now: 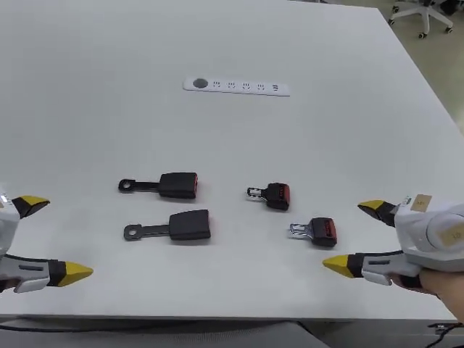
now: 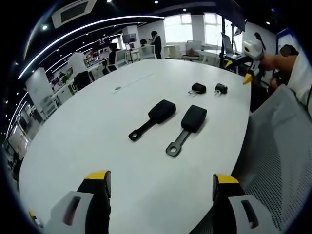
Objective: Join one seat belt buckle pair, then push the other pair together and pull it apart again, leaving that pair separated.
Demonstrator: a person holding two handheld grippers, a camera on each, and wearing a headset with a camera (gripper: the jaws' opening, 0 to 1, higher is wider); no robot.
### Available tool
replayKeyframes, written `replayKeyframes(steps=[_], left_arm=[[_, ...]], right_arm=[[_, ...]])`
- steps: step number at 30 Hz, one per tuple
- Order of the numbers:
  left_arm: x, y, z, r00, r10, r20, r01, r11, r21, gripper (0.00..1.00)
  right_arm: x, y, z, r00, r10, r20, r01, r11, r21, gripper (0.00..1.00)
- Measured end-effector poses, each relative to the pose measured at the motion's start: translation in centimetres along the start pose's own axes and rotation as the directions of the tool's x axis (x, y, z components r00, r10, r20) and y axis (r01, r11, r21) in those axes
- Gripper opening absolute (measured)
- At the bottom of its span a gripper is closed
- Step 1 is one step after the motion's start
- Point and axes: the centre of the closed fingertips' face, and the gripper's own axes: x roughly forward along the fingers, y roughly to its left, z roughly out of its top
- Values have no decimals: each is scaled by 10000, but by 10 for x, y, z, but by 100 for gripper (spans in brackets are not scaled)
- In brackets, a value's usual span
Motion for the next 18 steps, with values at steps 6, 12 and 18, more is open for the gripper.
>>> replayKeyframes(steps=[6, 12, 18], left_arm=[[8, 1, 7, 9999, -131, 9, 131, 9999, 105, 85], [20, -1, 14, 9984, -489, -283, 503, 9974, 524, 85], [33, -6, 21, 9961, -793, -387, 822, 9934, 803, 85]], right_arm=[[4, -3, -4, 9998, 109, -142, -111, 9998, -168, 71], [10, -8, -9, 9991, 174, -398, -177, 9998, -68, 69], [19, -7, -12, 9980, 295, -567, -309, 9993, -227, 68]])
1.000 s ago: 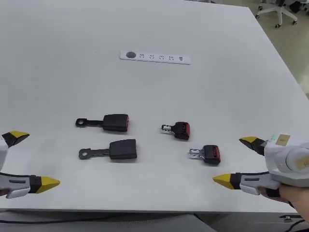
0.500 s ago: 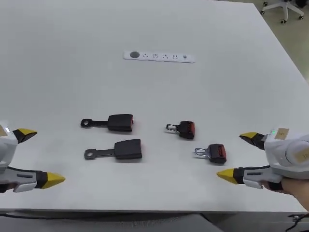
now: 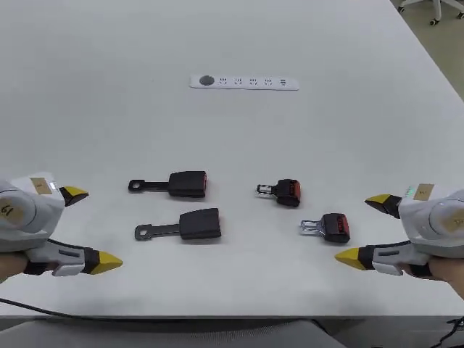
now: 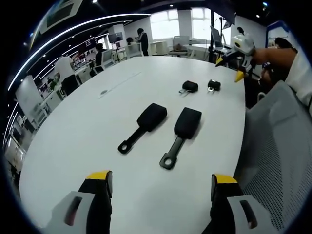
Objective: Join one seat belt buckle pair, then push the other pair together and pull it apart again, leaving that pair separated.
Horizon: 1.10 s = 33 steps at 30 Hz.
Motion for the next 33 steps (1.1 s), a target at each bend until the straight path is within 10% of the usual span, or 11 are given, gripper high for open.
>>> replayKeyframes(steps=[33], left_arm=[[82, -35, 58, 9826, -1761, -596, 1831, 9723, 1453, 71]], right_arm=[[33, -13, 4, 9928, 1054, -575, -1114, 9871, -1149, 61]])
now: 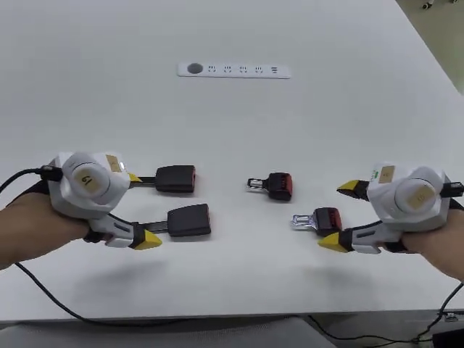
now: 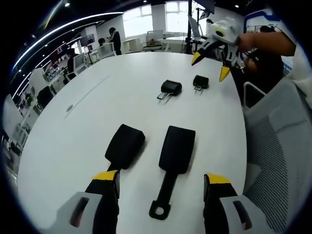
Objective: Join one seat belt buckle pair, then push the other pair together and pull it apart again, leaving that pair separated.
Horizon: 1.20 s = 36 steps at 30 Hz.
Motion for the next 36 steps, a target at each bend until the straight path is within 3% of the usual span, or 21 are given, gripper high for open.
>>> replayKeyframes(steps=[8, 21, 27, 30, 33, 36], left_arm=[[14, -9, 5, 9994, -294, -182, 299, 9993, 244, 69], [18, -6, 5, 9983, -484, -317, 495, 9982, 337, 67], [27, -5, 10, 9973, -632, -381, 648, 9970, 425, 66], [32, -5, 14, 9961, -746, -469, 775, 9949, 652, 65], [38, -7, 17, 9934, -1075, -390, 1094, 9928, 495, 62], [43, -10, 16, 9910, -1206, -585, 1245, 9898, 687, 60]], right_arm=[[7, 4, -3, 9993, 335, -193, -338, 9993, -187, 59], [19, -1, -10, 9973, 689, -260, -701, 9965, -464, 58], [22, -2, -8, 9960, 840, -308, -857, 9946, -590, 58], [24, -2, -9, 9940, 1014, -405, -1041, 9920, -709, 56], [26, -3, -12, 9916, 1161, -563, -1202, 9898, -759, 55], [26, 0, -14, 9887, 1331, -696, -1386, 9870, -810, 53]])
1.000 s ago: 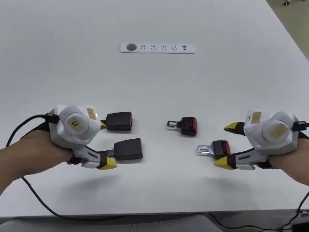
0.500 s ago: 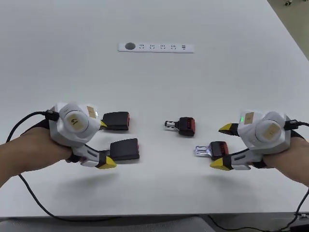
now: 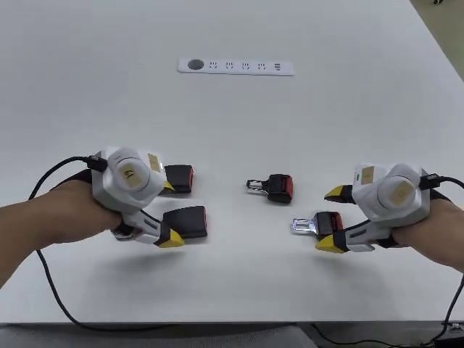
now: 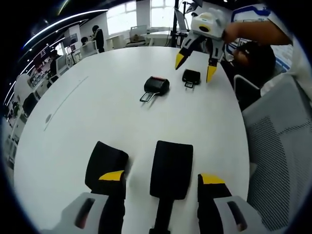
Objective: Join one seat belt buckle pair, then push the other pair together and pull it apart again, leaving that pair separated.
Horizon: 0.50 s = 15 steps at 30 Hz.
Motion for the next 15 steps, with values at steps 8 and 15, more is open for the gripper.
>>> replayKeyframes(steps=[8, 15], left_arm=[[10, -5, -5, 9984, -477, -292, 490, 9979, 426, 54], [11, -6, -2, 9961, -729, -494, 768, 9937, 812, 50]], right_arm=[[8, 2, -19, 9970, 554, -548, -573, 9978, -334, 44], [10, -2, -22, 9956, 669, -663, -701, 9964, -473, 39]])
